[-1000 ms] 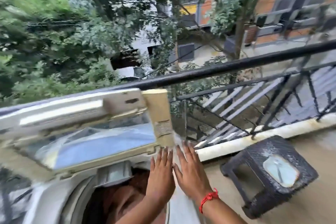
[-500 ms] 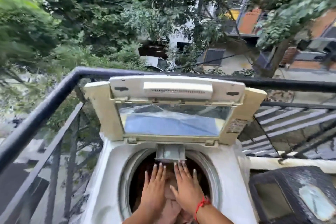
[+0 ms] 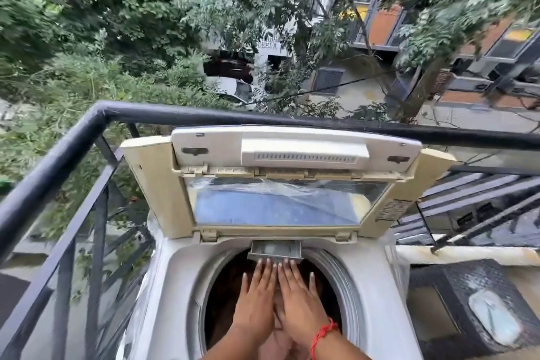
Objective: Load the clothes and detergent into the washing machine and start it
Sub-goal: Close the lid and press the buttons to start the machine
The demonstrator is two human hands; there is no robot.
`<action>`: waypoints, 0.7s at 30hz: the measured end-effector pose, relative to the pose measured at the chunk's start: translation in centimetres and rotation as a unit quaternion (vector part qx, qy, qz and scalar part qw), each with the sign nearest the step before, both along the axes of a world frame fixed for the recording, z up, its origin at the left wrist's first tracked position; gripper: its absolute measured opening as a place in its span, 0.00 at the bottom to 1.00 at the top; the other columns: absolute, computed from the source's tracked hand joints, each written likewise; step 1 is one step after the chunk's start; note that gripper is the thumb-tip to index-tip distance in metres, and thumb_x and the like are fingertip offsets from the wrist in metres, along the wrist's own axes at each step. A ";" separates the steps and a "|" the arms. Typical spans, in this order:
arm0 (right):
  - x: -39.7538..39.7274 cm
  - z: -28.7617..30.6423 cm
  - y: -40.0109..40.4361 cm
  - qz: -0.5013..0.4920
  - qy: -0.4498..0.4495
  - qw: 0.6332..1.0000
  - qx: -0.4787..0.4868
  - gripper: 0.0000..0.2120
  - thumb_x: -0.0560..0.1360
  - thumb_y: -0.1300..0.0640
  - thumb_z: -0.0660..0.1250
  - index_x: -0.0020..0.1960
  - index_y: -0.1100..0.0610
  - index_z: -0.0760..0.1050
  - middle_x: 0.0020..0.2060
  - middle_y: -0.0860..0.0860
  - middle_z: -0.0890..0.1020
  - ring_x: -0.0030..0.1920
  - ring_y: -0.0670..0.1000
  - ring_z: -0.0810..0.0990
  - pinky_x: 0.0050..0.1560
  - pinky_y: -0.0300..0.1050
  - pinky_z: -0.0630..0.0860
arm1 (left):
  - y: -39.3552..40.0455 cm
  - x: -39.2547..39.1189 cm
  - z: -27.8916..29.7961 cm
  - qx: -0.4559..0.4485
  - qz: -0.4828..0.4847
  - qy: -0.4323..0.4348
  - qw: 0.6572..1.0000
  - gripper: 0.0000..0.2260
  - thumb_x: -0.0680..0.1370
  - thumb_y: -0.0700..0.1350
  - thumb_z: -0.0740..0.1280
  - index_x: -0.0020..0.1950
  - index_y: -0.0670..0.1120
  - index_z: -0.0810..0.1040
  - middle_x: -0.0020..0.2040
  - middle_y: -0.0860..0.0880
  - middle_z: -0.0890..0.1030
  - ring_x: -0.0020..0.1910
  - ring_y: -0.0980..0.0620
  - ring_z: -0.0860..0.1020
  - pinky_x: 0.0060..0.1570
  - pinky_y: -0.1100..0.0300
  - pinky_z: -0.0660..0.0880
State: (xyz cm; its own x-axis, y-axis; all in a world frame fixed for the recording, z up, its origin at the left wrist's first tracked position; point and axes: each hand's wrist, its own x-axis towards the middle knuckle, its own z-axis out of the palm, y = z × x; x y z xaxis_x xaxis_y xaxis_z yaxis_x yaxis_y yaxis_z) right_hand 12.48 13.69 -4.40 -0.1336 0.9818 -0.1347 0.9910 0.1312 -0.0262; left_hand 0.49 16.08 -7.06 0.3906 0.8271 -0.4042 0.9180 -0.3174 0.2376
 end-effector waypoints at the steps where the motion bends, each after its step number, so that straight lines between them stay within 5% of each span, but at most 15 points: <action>1: 0.0 0.3 0.2 0.002 -0.005 1.000 -0.031 0.36 0.58 0.41 0.76 0.64 0.51 0.78 0.70 0.49 0.71 0.75 0.45 0.60 0.75 0.56 0.46 | 0.0 0.0 -0.2 0.001 0.002 -0.002 1.000 0.33 0.78 0.45 0.52 0.77 0.48 0.36 0.79 0.50 0.37 0.77 0.48 0.35 0.74 0.44 0.40; 4: 0.2 -0.9 0.6 -0.005 -0.001 0.998 -0.055 0.35 0.75 0.45 0.62 0.78 0.53 0.55 0.78 0.49 0.54 0.77 0.49 0.49 0.75 0.56 0.39 | 0.1 -0.1 -0.8 0.017 0.008 -0.004 1.000 0.32 0.78 0.45 0.51 0.77 0.48 0.35 0.79 0.50 0.37 0.76 0.48 0.34 0.74 0.45 0.40; 6: 0.5 -1.3 0.6 -0.008 -0.001 0.999 -0.040 0.37 0.66 0.43 0.72 0.72 0.54 0.69 0.71 0.49 0.70 0.73 0.49 0.63 0.74 0.59 0.49 | 0.1 0.0 -1.2 0.015 0.005 0.003 1.000 0.32 0.79 0.44 0.52 0.77 0.48 0.35 0.79 0.50 0.37 0.76 0.48 0.33 0.74 0.45 0.40; 8: 0.9 -1.9 0.3 0.001 0.010 1.000 -0.023 0.37 0.56 0.44 0.79 0.63 0.54 0.79 0.61 0.49 0.81 0.64 0.48 0.77 0.71 0.58 0.49 | 0.1 0.2 -1.1 0.011 -0.002 0.011 1.000 0.33 0.79 0.43 0.52 0.77 0.48 0.34 0.79 0.50 0.37 0.73 0.48 0.29 0.74 0.45 0.40; 10: 1.5 -2.3 0.4 0.007 0.013 1.000 -0.020 0.37 0.56 0.46 0.79 0.63 0.56 0.79 0.61 0.50 0.81 0.64 0.49 0.78 0.70 0.57 0.44 | -0.1 0.4 -0.9 0.065 0.002 -0.013 0.998 0.33 0.78 0.42 0.51 0.76 0.45 0.32 0.79 0.49 0.40 0.70 0.50 0.23 0.75 0.45 0.45; 12: 2.3 -2.8 0.8 -0.022 0.016 0.999 -0.032 0.36 0.58 0.47 0.78 0.63 0.58 0.78 0.62 0.52 0.80 0.69 0.51 0.71 0.71 0.57 0.43 | -0.3 0.8 -1.2 0.148 0.013 -0.063 0.987 0.33 0.75 0.39 0.48 0.76 0.41 0.33 0.79 0.47 0.53 0.74 0.52 0.31 0.74 0.48 0.52; 15: 3.5 -2.9 1.3 -0.014 0.012 0.999 -0.029 0.32 0.64 0.46 0.71 0.65 0.60 0.76 0.64 0.53 0.78 0.73 0.49 0.58 0.71 0.55 0.43 | -0.5 0.7 -0.7 0.158 0.003 -0.065 0.985 0.39 0.69 0.44 0.51 0.77 0.41 0.36 0.79 0.44 0.52 0.77 0.50 0.36 0.72 0.49 0.47; 18: 4.0 -2.8 1.4 0.002 0.015 0.998 -0.059 0.33 0.66 0.44 0.68 0.66 0.60 0.75 0.64 0.54 0.78 0.69 0.52 0.72 0.72 0.53 0.42 | 0.1 0.0 -0.7 0.164 0.007 -0.029 0.986 0.46 0.65 0.48 0.60 0.77 0.41 0.39 0.75 0.47 0.65 0.77 0.49 0.34 0.69 0.49 0.55; 21: 3.9 -2.9 1.4 0.005 0.038 0.998 -0.051 0.36 0.63 0.44 0.74 0.67 0.60 0.75 0.65 0.54 0.78 0.67 0.52 0.75 0.71 0.53 0.45 | 0.3 -0.2 -1.2 0.146 0.011 -0.029 0.989 0.42 0.63 0.47 0.66 0.76 0.40 0.56 0.69 0.49 0.74 0.77 0.51 0.39 0.71 0.50 0.54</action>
State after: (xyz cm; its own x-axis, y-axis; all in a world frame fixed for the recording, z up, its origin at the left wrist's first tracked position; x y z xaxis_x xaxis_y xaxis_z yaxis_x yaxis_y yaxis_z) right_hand 16.42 15.08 -7.27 -0.1563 0.9622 -0.2230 0.9843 0.1331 -0.1158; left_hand 0.29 16.41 -8.25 0.3870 0.9135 -0.1251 0.9129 -0.3606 0.1910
